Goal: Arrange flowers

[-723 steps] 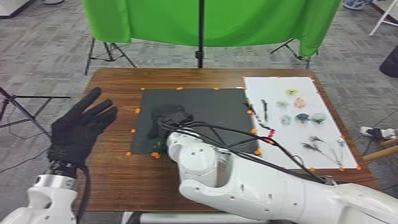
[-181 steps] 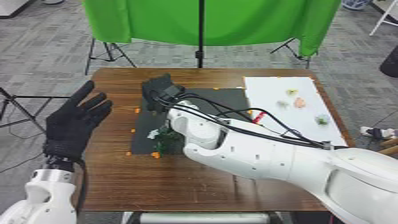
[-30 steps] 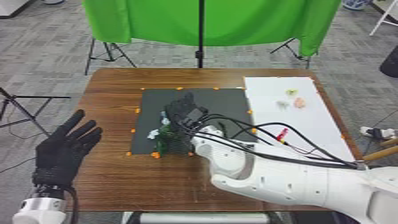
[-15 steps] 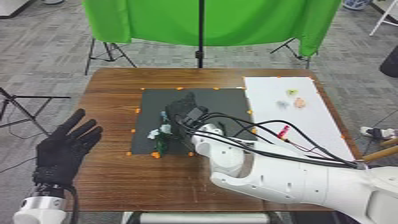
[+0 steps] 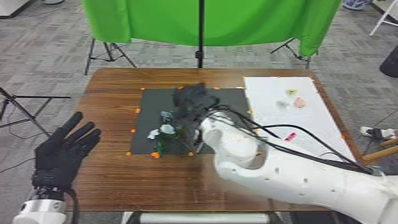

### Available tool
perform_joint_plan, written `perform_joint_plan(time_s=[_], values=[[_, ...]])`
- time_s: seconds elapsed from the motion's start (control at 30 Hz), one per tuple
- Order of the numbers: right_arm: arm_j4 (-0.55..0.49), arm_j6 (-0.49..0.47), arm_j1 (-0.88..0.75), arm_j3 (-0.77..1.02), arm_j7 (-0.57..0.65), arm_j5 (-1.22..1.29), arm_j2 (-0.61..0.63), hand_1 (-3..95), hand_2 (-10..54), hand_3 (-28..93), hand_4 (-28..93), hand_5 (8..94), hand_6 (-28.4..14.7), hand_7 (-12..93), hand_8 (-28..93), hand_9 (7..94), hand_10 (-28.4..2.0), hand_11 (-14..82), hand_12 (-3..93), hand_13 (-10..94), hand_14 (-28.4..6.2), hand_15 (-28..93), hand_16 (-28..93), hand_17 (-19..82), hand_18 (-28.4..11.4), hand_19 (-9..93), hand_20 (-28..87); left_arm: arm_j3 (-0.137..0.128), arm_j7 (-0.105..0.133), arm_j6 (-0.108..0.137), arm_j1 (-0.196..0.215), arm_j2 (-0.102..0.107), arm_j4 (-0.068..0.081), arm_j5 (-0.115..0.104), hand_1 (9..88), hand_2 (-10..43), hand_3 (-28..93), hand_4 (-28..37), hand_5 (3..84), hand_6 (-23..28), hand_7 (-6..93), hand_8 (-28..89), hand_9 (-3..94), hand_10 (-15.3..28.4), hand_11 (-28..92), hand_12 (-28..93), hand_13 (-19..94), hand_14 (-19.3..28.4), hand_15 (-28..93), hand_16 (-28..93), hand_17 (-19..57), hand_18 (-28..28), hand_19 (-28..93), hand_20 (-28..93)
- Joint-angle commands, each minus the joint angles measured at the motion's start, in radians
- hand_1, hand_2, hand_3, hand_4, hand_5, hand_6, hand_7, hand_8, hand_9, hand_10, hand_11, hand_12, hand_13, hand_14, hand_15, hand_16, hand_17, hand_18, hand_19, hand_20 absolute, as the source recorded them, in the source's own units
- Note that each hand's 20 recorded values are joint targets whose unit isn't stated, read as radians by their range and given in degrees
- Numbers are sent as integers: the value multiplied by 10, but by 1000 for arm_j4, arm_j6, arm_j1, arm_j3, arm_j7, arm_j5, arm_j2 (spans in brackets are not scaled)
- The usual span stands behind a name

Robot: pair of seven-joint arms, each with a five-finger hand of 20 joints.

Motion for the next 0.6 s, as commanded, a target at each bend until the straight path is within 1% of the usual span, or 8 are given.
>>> perform_joint_plan(time_s=[0.03,0.13,0.17,0.27,0.43,0.47,0.53,0.6], values=[[-59,66,-56,194,58,57,252,370,-95,803,-283,636,18,148,-130,700,-113,321,165,587,-109,706,155,166,-236,760,474,2,-10,-13,30,-32,-5,17,227,56,816,-267,352,80,102,-97,331,198,194,90,216,279,463,-94,-117,246,530,52],[-50,74,-84,242,87,93,328,367,-95,801,-283,626,16,151,-131,676,-122,300,156,568,-112,703,148,160,-236,756,473,-1,-14,-15,37,-42,-6,23,227,55,817,-267,352,80,102,-97,331,198,194,90,216,279,461,-94,-117,246,530,53],[-39,81,-82,244,94,101,349,365,-95,802,-283,621,16,152,-131,670,-125,296,155,564,-114,704,146,159,-236,755,473,1,-5,-10,41,-34,-7,16,227,55,817,-268,352,80,101,-97,331,198,195,90,216,279,462,-94,-117,245,531,53],[0,87,-88,247,125,100,402,362,-95,803,-283,614,17,155,-131,652,-129,281,150,555,-115,704,139,156,-236,753,472,2,-7,-13,42,-37,-8,20,227,56,815,-269,353,80,102,-97,331,198,194,90,215,278,461,-94,-117,246,531,53],[67,74,-80,230,163,113,442,356,-95,806,-283,600,14,158,-134,621,-139,261,146,537,-119,705,133,154,-238,753,473,1,-26,-19,33,-51,-7,30,226,55,816,-269,352,81,102,-97,331,198,193,90,215,278,460,-94,-117,246,530,53],[81,56,-73,224,169,115,440,355,-95,806,-283,595,14,158,-134,615,-140,258,146,535,-120,707,132,154,-239,753,473,4,-16,-14,36,-40,-7,21,226,55,816,-269,352,81,102,-97,331,198,193,90,215,278,460,-94,-117,246,530,53],[106,36,-64,205,183,111,441,352,-95,807,-283,591,15,160,-134,603,-142,251,144,529,-121,709,129,153,-240,753,473,6,-15,-16,34,-40,-7,24,225,56,816,-269,353,81,102,-97,331,198,193,90,216,279,461,-93,-117,246,531,53],[133,24,-55,186,188,110,434,349,-95,809,-283,585,15,162,-136,591,-142,244,144,522,-122,713,127,152,-241,752,473,15,6,-9,37,-19,-6,8,225,56,816,-269,352,80,103,-97,331,198,193,91,216,279,461,-94,-117,246,530,53]])
